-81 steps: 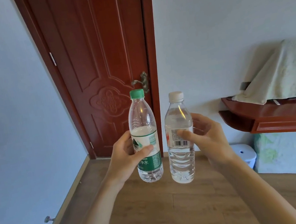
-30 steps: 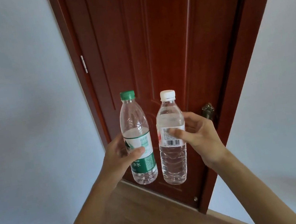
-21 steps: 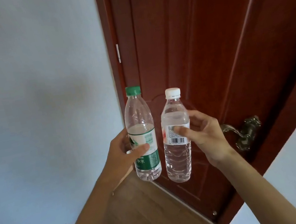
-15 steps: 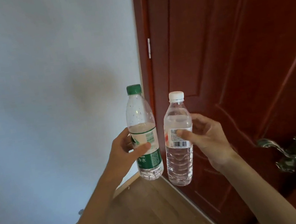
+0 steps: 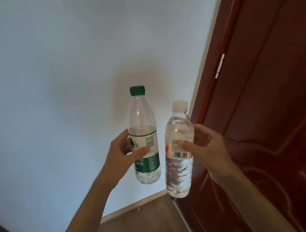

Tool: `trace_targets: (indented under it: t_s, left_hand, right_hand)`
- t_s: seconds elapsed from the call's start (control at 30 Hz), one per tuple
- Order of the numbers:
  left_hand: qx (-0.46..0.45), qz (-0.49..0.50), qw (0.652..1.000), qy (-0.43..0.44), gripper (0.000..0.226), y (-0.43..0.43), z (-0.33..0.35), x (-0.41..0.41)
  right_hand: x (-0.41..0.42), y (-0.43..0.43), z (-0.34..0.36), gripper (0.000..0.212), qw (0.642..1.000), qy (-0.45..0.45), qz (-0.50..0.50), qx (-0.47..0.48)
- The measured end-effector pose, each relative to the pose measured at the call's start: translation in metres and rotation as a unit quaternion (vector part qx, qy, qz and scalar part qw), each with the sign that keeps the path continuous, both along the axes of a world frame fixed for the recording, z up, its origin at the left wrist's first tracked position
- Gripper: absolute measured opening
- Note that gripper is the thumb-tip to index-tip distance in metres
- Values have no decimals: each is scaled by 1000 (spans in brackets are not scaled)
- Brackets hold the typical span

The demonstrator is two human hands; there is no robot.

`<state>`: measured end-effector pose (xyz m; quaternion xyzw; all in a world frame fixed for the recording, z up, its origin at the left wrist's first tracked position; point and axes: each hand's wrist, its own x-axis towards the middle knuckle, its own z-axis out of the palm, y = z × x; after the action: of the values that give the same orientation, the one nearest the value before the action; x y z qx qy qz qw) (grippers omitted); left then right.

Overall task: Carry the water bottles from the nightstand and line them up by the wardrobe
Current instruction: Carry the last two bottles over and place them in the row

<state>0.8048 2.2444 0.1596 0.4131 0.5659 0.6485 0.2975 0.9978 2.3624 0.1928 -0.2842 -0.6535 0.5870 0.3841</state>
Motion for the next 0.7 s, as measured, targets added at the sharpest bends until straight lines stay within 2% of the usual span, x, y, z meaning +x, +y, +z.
trace_targets:
  t_s: [0.27, 0.43, 0.7]
  left_hand:
    - [10, 81, 996, 22, 41, 12, -8, -74]
    - [18, 157, 987, 10, 40, -11, -8, -103]
    - [-24, 269, 962, 34, 40, -58, -19, -134]
  right_hand:
    - [-90, 39, 3, 45, 997, -27, 74, 8]
    - [-140, 41, 10, 41, 990, -18, 142, -4]
    - [-219, 28, 6, 40, 963, 11, 268, -1]
